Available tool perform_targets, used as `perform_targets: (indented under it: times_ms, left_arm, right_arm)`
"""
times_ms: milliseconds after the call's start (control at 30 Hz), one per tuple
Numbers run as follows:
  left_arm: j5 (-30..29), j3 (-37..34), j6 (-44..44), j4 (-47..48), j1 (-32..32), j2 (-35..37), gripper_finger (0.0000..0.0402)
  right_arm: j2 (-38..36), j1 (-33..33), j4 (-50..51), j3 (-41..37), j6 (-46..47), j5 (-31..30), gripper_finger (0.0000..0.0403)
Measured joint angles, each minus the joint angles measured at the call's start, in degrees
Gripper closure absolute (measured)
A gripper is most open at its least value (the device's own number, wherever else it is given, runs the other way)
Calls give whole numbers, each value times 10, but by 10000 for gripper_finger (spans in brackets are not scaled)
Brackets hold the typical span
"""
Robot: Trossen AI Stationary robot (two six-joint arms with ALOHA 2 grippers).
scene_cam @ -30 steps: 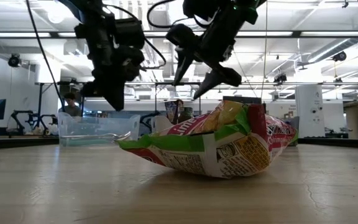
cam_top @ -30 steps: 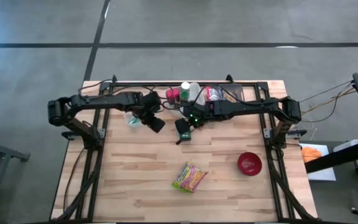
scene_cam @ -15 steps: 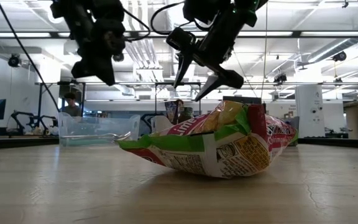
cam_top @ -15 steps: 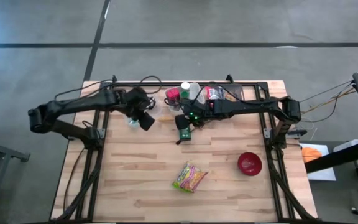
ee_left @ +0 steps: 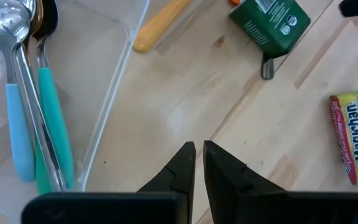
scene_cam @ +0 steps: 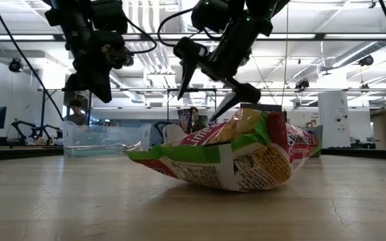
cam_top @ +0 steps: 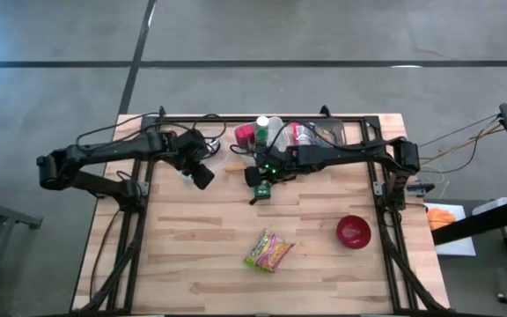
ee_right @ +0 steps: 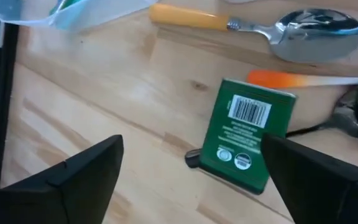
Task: Pick & Place Food Item
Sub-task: Put the black seasoning can into the white bin
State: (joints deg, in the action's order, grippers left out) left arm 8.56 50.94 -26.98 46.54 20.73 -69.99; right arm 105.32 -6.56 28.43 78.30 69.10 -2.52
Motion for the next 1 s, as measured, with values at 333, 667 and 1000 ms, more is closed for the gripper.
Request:
perform_targets:
  times_ms: [333,667,1000]
  left_arm:
    - [23,0,29,3,0,5,366]
    - [35,0,60,10,0,5,366]
    - [35,0,62,34,0,5,366]
  right_arm:
    - [6,9,-3,0,68,-5,52]
    - [27,21,81,63,81,-31,52]
    - [140,35,257,241,52,-47,52]
